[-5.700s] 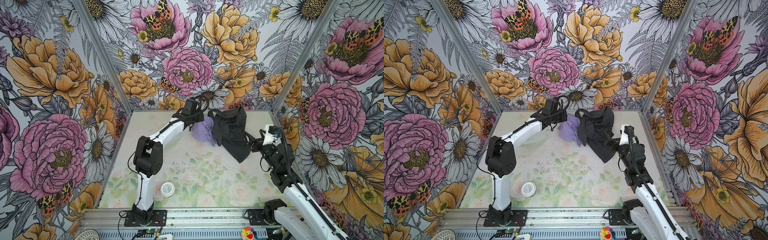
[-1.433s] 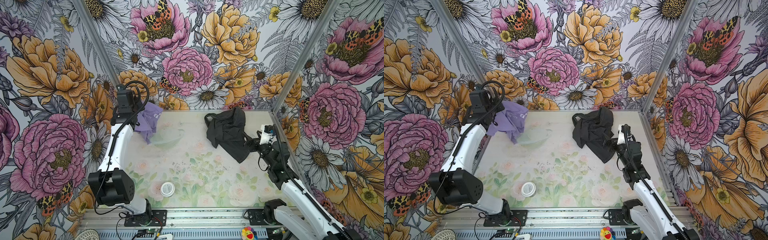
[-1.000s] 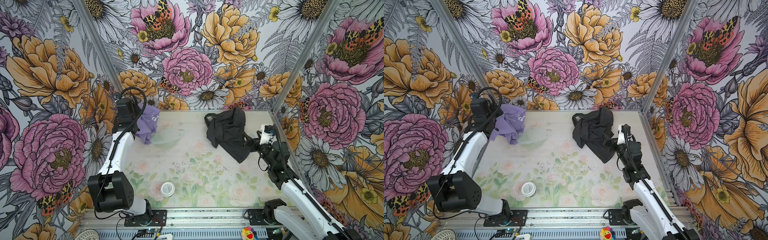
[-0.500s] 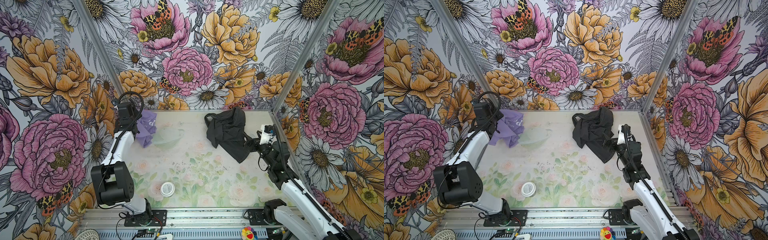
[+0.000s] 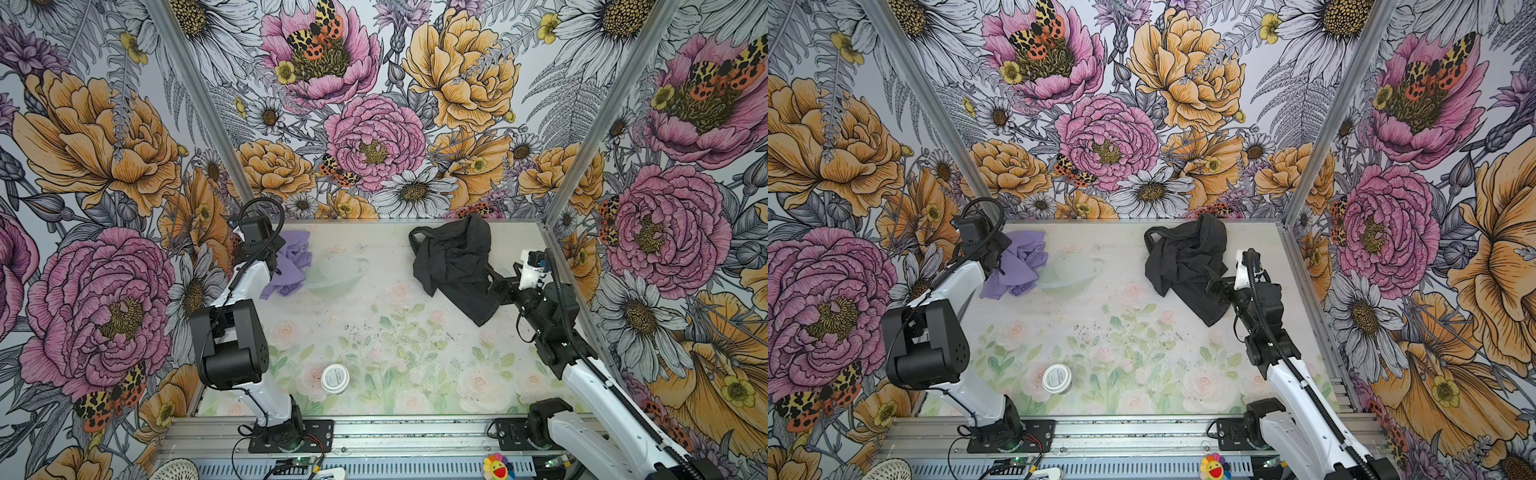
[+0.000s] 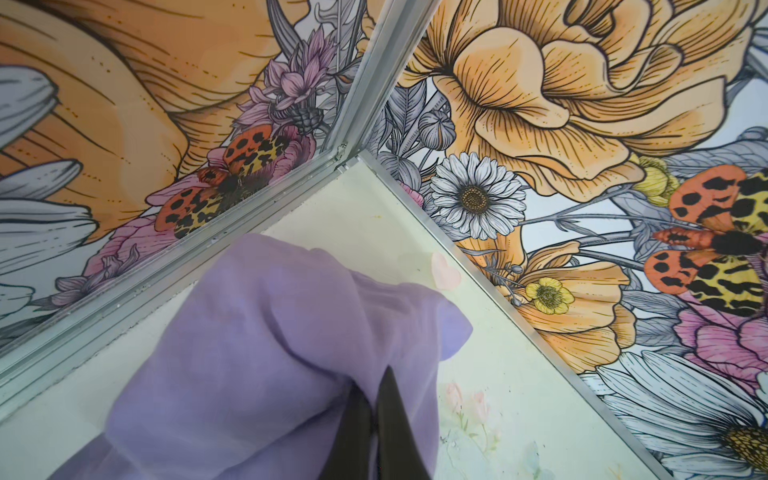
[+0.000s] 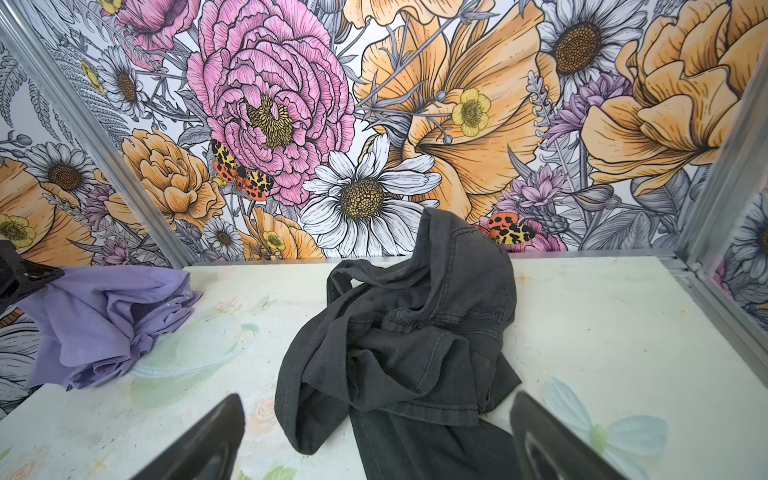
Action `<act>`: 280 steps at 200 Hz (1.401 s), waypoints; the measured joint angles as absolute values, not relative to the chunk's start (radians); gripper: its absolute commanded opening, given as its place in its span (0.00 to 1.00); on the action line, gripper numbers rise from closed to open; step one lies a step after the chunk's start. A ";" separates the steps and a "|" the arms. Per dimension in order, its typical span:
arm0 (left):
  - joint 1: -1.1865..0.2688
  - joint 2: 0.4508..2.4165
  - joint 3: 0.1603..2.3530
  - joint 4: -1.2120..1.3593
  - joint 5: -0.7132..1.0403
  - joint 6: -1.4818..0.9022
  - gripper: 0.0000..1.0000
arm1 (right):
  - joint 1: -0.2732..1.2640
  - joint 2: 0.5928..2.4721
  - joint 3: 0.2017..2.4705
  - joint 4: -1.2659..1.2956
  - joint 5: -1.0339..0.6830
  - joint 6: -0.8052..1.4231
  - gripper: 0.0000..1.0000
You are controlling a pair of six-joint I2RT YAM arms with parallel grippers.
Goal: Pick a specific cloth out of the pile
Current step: 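Lower the lavender t-shirt onto the table and open the left gripper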
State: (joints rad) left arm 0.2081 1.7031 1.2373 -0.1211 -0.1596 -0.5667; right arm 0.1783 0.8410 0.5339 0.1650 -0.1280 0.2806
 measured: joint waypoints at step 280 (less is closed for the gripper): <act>0.213 1.806 1.222 -0.184 -0.110 -0.641 0.58 | 0.178 0.867 0.560 0.131 -0.128 0.281 0.99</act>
State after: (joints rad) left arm 0.2134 1.8061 1.2224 -0.1837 -0.1104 -0.6407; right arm 0.1783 0.8665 0.5602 0.1310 -0.1284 0.2806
